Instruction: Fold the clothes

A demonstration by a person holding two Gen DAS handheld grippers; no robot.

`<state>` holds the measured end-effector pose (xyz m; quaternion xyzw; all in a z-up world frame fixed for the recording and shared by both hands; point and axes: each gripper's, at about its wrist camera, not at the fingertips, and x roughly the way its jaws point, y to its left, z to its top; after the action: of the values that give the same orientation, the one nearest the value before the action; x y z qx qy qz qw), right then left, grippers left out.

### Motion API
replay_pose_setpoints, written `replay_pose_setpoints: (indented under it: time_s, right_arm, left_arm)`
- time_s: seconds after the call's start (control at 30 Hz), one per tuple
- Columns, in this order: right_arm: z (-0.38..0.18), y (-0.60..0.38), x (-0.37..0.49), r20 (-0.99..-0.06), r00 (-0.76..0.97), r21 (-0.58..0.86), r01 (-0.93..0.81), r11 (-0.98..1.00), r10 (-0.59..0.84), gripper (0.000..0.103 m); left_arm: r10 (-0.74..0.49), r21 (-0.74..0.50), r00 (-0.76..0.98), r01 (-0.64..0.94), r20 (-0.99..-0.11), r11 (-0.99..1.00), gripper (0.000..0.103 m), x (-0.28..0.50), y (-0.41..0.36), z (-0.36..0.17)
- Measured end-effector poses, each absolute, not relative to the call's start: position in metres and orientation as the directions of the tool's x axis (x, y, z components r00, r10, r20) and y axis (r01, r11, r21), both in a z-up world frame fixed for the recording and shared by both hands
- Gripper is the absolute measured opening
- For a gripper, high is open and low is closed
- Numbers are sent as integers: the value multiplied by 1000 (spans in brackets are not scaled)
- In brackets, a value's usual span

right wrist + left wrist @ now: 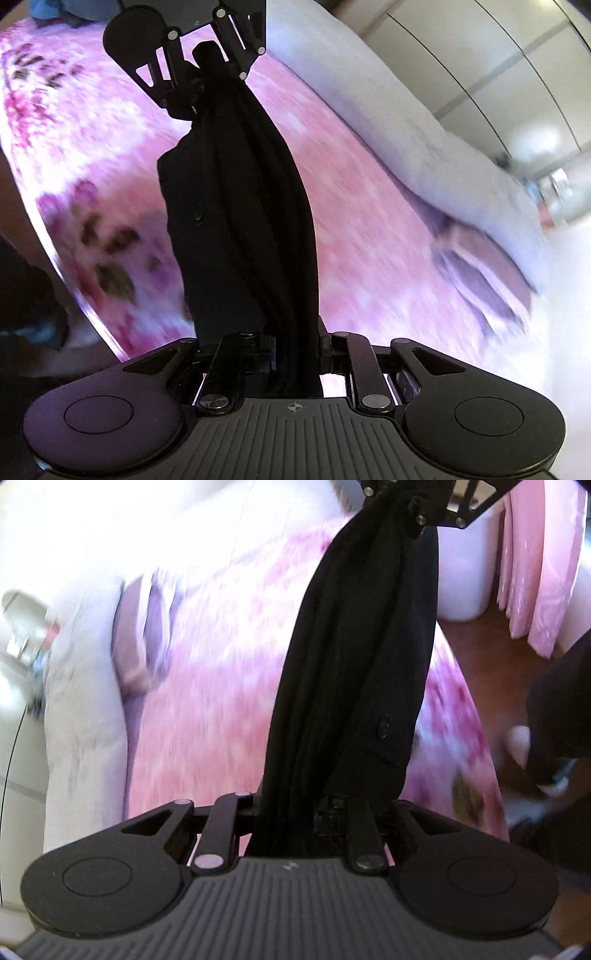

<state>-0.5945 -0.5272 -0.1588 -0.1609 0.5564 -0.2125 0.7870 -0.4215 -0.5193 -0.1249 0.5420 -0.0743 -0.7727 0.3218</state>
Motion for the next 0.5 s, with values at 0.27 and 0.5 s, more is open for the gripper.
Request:
replay_pose_setpoints:
  time_s: [0.27,0.5]
  right_arm:
    - [-152,-649,-731,-751,194,-592,225,774,-631,15]
    - [-170,-813,-870,-634,189,-736,150,660,-750,16]
  left_arm:
    - [-631,547,-249,331,-735,-769,17,-586,-673,-114]
    - [-725,654,-172,330,-667,-680,17,-741,-814,-136]
